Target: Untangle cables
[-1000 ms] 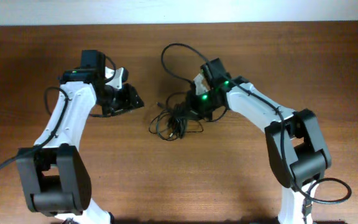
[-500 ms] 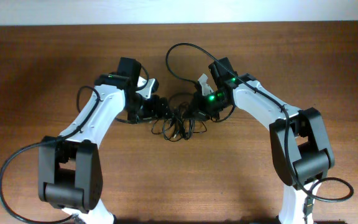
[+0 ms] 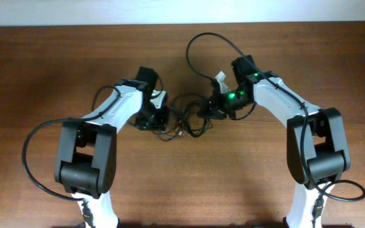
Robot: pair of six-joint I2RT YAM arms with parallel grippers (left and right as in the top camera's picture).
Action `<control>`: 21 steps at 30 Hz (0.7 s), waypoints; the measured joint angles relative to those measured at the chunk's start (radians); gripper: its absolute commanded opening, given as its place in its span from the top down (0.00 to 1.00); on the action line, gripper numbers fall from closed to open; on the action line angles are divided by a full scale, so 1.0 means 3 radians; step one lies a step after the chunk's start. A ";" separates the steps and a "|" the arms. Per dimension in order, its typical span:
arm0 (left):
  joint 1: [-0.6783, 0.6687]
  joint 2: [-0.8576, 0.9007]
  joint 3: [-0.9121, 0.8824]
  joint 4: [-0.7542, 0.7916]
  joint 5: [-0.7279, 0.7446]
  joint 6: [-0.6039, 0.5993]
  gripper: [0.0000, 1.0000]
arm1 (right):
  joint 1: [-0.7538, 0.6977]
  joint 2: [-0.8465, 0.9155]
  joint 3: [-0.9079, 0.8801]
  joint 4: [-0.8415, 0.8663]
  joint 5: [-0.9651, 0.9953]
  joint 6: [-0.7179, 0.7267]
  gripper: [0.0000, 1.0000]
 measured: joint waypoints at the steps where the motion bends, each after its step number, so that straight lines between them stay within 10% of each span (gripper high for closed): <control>1: 0.0103 -0.0001 -0.0001 -0.0034 -0.0039 0.0000 1.00 | -0.0031 0.0000 0.0000 -0.0069 -0.0014 -0.0051 0.96; 9: 0.0659 -0.0114 -0.0001 -0.0098 0.0224 0.0038 1.00 | -0.0398 0.0000 0.0001 -0.0601 0.0003 -0.0318 0.95; 14: 0.0704 -0.0114 -0.0015 -0.0057 0.0186 0.0046 1.00 | -0.0417 0.0000 -0.0003 -0.0839 0.0659 -0.0364 0.53; 21: 0.0827 -0.0114 -0.0017 -0.0025 -0.0080 0.0034 1.00 | -0.0473 -0.0033 0.0352 -0.1306 0.0796 -0.0676 0.48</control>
